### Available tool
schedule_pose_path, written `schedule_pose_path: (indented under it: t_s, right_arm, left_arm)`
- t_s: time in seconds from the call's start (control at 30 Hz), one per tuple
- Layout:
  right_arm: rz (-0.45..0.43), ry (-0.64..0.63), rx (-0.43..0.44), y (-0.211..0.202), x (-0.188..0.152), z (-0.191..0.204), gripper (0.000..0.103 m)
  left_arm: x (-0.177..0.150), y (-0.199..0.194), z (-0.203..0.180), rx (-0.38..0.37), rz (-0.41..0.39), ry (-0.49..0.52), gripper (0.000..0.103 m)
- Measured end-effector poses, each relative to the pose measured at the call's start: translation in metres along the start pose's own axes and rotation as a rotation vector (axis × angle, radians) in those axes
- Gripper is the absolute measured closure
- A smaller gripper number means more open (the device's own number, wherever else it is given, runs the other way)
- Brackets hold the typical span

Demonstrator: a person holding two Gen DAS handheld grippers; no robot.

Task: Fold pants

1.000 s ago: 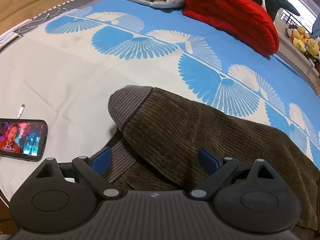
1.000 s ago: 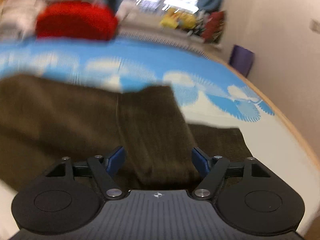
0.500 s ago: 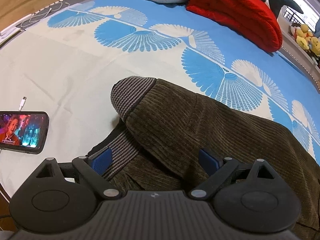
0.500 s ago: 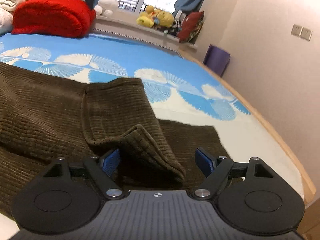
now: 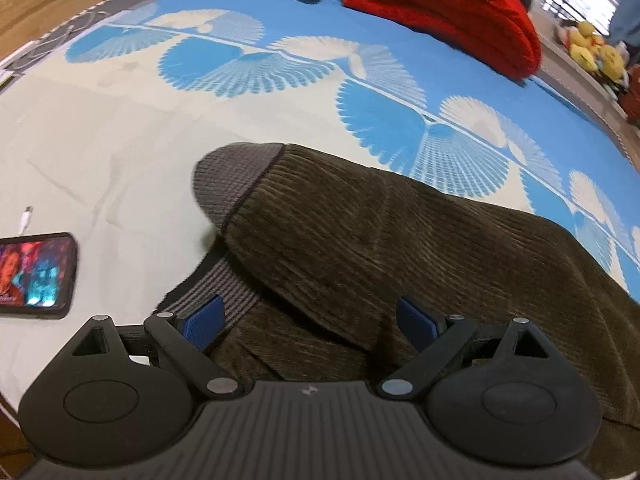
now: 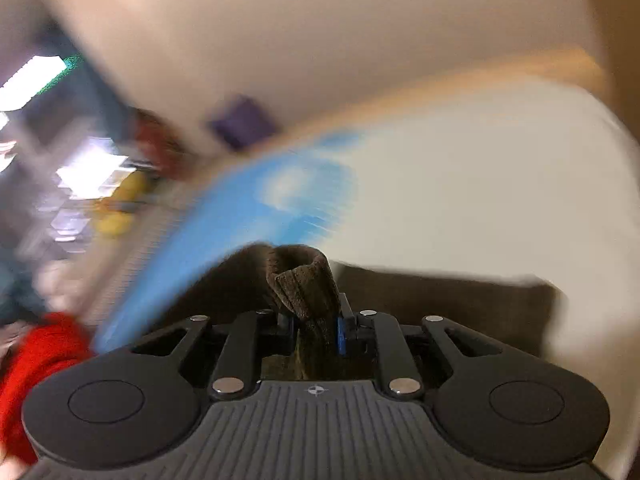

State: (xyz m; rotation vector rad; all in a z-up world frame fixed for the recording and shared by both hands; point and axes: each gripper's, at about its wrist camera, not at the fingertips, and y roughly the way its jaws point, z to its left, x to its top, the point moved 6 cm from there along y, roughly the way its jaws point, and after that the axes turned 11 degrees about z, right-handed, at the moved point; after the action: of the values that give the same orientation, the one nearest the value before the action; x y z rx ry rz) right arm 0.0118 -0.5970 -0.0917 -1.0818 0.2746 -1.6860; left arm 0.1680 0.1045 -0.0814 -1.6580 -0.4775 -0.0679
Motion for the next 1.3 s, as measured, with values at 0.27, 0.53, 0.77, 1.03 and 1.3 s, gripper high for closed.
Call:
schedule_pose_path:
  t_s: [0.27,0.53,0.77,1.03,1.3]
  right_arm:
    - [0.096,0.098,-0.096,0.027,-0.013,-0.029,0.084]
    - [0.115,0.113,-0.085,0.029,-0.015,-0.029,0.083]
    - [0.173,0.249,0.046,0.030,-0.017,-0.036,0.061]
    - [0.237,0.156,0.043,0.037,-0.026,-0.019,0.056]
    - [0.176,0.063,0.042,0.022,-0.022,0.009,0.095]
  left_arm:
    - [0.012,0.013,-0.011,-0.007,-0.013,-0.035,0.008]
    - [0.016,0.021,-0.019,-0.015,0.011,-0.065,0.056]
    - [0.018,0.017,-0.010,-0.019,0.004,-0.106,0.084]
    - [0.014,0.026,-0.023,-0.055,0.027,-0.048,0.042]
    - [0.029,0.009,-0.017,-0.033,0.037,-0.086,0.091]
